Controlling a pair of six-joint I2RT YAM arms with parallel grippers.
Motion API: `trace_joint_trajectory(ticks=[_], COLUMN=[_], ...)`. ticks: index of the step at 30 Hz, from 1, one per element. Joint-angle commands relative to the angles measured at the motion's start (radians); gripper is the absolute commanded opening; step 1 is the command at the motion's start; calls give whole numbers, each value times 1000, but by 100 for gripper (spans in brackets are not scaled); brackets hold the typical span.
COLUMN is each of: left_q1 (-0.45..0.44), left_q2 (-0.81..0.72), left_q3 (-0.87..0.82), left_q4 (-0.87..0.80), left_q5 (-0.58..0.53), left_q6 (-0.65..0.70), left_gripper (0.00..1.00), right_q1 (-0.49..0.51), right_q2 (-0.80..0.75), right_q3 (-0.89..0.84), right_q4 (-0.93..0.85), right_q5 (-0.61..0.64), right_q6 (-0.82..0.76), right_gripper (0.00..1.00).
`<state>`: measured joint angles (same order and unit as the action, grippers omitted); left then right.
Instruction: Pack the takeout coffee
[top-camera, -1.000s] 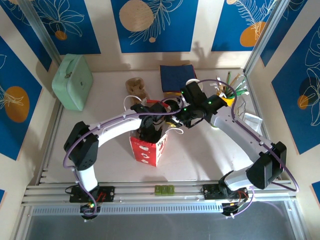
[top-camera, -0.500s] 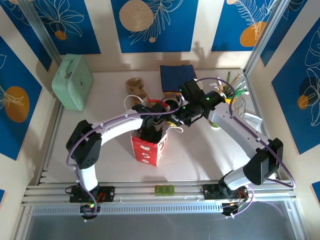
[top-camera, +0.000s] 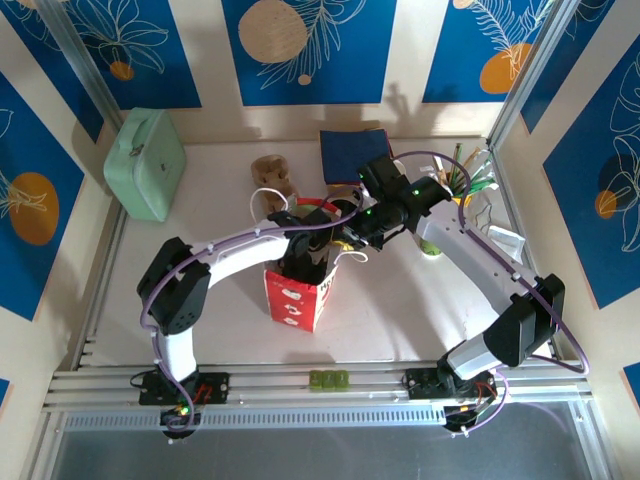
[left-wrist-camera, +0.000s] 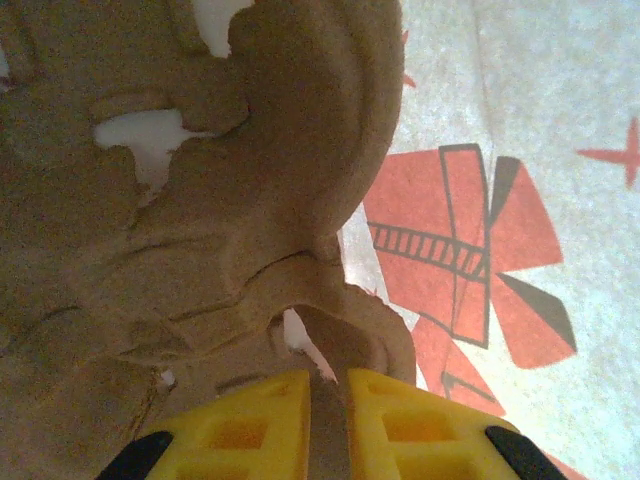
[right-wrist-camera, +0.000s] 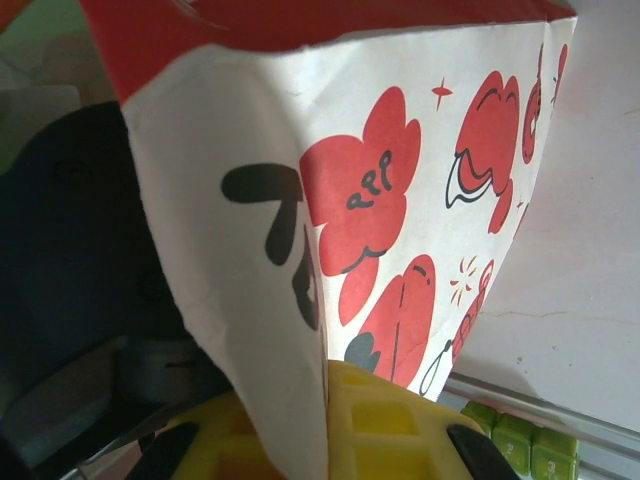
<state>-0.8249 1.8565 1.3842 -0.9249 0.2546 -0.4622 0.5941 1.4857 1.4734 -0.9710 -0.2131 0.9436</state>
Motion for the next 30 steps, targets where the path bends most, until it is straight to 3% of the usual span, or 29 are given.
trace_joint_trajectory(ticks=[1, 30], left_q1=[4, 0], left_q2=[41, 88], left_q3=[-36, -165], left_q4=[-19, 106], left_q5=[21, -1], left_q6=[-1, -39], left_gripper=[17, 16], right_q1=[4, 9], right_q2=[4, 42], right_q3=[45, 139], right_q4=[15, -4], right_q5=[-30, -20], right_q6=[-27, -39], right_gripper=[0, 0])
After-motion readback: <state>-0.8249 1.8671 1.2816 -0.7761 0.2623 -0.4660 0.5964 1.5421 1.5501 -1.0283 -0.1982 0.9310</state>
